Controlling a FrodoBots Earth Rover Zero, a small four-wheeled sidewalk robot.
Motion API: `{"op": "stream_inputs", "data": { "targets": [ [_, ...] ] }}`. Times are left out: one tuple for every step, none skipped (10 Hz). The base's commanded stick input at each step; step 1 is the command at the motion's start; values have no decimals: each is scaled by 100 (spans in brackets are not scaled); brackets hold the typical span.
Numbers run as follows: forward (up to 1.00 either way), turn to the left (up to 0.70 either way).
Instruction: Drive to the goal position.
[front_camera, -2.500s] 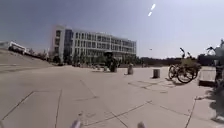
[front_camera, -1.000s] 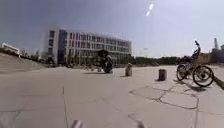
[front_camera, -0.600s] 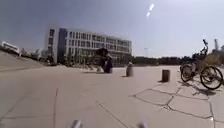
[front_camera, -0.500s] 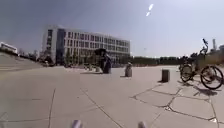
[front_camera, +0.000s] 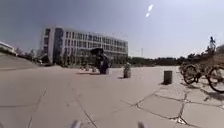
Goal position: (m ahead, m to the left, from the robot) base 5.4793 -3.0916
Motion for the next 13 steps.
{"op": "stream_inputs", "data": {
  "targets": [
    [70, -35],
    [70, -35],
    [70, -35],
    [70, 0],
    [70, 0],
    [70, -1],
    [70, -13],
    [70, -31],
    [70, -30],
    [70, -8],
    [70, 0],
    [70, 0],
    [70, 0]
  ]
}}
